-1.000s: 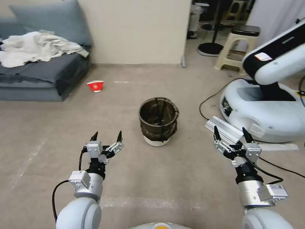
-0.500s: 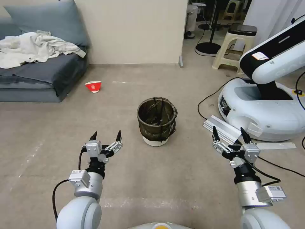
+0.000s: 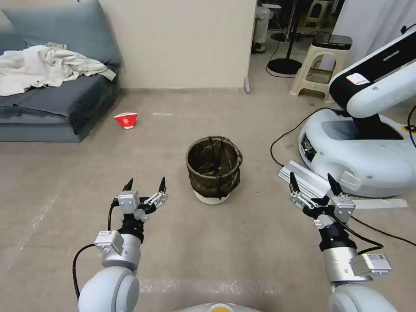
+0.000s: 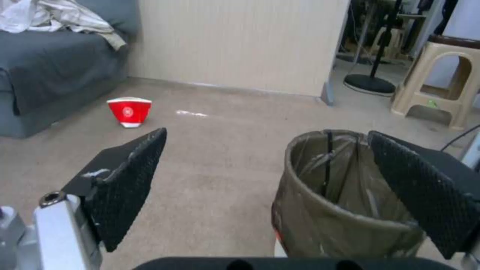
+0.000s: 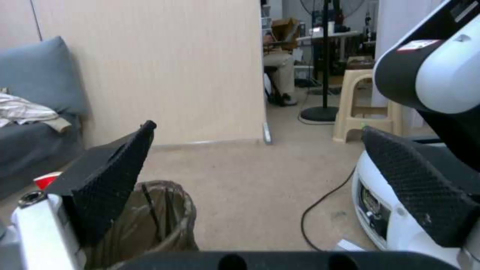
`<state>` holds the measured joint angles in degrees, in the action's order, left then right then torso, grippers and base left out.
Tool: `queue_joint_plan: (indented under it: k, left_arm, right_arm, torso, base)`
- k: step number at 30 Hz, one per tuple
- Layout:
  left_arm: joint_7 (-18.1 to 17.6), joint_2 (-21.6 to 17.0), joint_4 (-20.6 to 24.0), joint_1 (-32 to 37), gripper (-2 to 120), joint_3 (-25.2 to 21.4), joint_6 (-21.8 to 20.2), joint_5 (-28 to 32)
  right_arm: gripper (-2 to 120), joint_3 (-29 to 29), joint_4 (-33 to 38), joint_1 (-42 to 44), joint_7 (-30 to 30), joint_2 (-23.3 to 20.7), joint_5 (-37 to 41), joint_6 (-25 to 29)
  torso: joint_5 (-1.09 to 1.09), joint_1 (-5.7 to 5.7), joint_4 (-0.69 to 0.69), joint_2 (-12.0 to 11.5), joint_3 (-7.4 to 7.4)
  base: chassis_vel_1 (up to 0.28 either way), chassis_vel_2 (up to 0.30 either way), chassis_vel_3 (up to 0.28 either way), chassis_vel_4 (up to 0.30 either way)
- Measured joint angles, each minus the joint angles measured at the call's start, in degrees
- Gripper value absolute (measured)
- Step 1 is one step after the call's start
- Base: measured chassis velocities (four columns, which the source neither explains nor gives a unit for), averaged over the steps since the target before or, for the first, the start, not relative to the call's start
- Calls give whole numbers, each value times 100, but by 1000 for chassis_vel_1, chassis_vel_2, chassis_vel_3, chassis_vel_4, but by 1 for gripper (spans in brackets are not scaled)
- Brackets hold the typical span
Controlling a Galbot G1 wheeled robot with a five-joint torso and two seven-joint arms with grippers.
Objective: Pick up the trash can from the floor.
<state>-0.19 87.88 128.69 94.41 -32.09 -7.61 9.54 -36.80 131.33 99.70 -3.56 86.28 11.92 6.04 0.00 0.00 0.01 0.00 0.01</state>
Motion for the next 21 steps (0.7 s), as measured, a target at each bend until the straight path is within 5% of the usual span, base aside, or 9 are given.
queue_joint_plan:
  k: [21]
  left_arm:
    - [5, 5, 12, -58, 100, -18, -4, 1]
  right_arm:
    - [100, 0, 14, -16, -33, -44, 131, -11]
  torso:
    - [-1, 0, -1, 0, 0]
  base:
    - [-128, 120, 118, -128]
